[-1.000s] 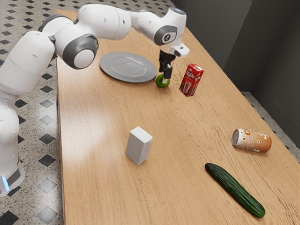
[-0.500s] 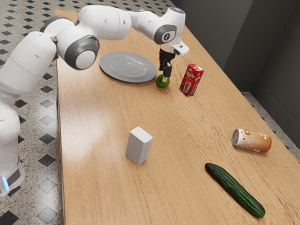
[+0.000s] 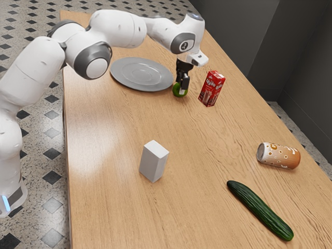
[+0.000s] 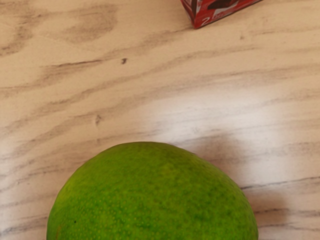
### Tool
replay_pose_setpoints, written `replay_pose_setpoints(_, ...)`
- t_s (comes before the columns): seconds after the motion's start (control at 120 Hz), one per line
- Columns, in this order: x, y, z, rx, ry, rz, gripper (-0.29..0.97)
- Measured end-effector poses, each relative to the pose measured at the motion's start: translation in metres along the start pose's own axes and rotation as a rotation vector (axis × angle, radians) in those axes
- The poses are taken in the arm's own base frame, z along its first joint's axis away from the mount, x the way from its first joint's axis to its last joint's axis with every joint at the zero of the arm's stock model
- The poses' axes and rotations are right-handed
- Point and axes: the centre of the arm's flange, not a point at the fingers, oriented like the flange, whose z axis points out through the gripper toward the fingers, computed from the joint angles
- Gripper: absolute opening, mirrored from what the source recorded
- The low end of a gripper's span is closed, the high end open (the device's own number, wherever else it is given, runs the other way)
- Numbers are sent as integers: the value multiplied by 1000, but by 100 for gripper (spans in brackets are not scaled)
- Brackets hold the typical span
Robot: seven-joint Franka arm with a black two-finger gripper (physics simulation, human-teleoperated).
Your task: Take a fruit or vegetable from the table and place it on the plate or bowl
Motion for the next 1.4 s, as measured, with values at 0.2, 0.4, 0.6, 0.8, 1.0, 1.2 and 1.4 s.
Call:
replay_pose_setpoints(0.2,2,1,4,-1,0,4,68)
replay_pose_setpoints(0.4,3,1,11,-6,-5,5,68)
replay_pose_setpoints(0.6,5,3,21,-16,-13,7,62)
replay_pose_setpoints(0.8,7,5,15,-17,3,3,29)
replay_pose_setpoints(1.0,2,20,-46,9,63,12,29)
replay_pose_setpoints(1.2,-30,24,-98,4,92,-14,31)
replay_pose_setpoints(1.4,-82,-28,-108,7,56,-127,29)
